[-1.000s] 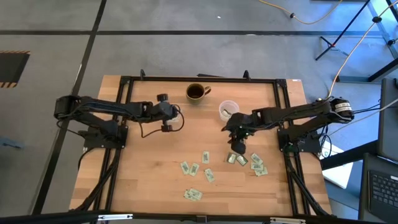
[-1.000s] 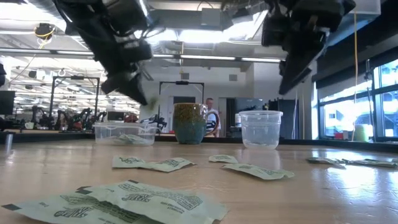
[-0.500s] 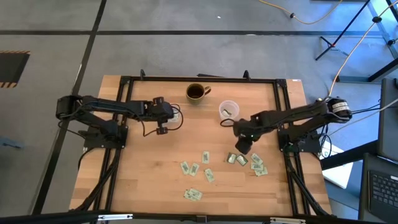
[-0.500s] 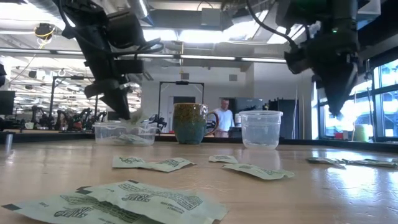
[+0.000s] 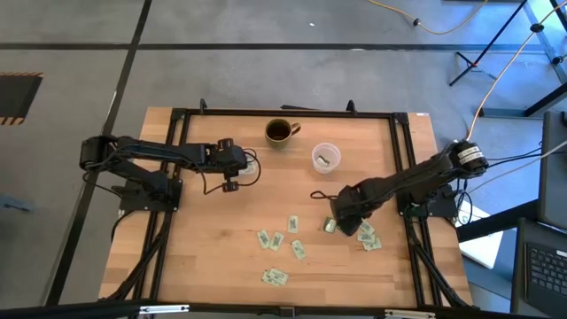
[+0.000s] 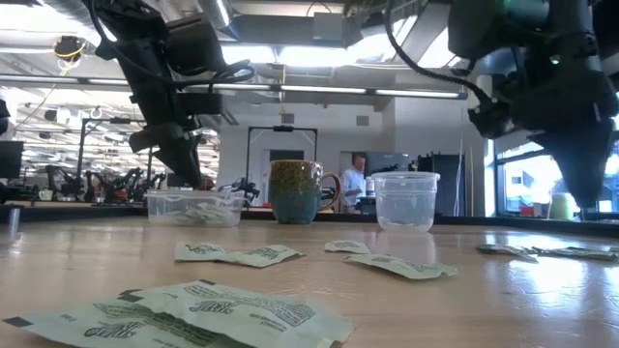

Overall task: Pick and place Stevia / Truvia into bins
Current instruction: Put the light green stevia packet into the left transparent container

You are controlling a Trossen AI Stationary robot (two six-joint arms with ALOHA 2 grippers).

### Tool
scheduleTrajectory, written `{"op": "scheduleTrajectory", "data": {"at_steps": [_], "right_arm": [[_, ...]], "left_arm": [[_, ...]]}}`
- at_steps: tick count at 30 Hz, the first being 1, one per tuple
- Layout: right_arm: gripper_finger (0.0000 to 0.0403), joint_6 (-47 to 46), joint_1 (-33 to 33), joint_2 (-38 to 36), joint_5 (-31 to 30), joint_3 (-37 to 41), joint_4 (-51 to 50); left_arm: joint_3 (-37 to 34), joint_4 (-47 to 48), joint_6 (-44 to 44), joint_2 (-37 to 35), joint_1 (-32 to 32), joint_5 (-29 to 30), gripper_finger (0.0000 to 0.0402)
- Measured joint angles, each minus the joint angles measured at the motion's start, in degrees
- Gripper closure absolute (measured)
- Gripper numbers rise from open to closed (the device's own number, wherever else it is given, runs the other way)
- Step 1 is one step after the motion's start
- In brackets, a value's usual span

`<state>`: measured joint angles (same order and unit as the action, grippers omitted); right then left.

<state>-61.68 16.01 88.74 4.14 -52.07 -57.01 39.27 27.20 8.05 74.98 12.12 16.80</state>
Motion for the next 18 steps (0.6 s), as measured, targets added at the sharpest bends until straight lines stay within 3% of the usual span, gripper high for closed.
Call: {"op": "scheduleTrajectory", "data": {"at_steps": [13, 18], "right_arm": [[0.0282, -1.2, 1.9, 5.3, 3.0, 0.0, -1.2], [0.0299, -0.7, 1.9, 5.3, 4.5, 3.2, 4.0]], "left_arm": [[0.0, -0.2, -1.5, 0.0, 0.0, -0.1, 0.0342], [0.0, -0.2, -1.5, 0.0, 0.0, -0.1, 0.0345]]}}
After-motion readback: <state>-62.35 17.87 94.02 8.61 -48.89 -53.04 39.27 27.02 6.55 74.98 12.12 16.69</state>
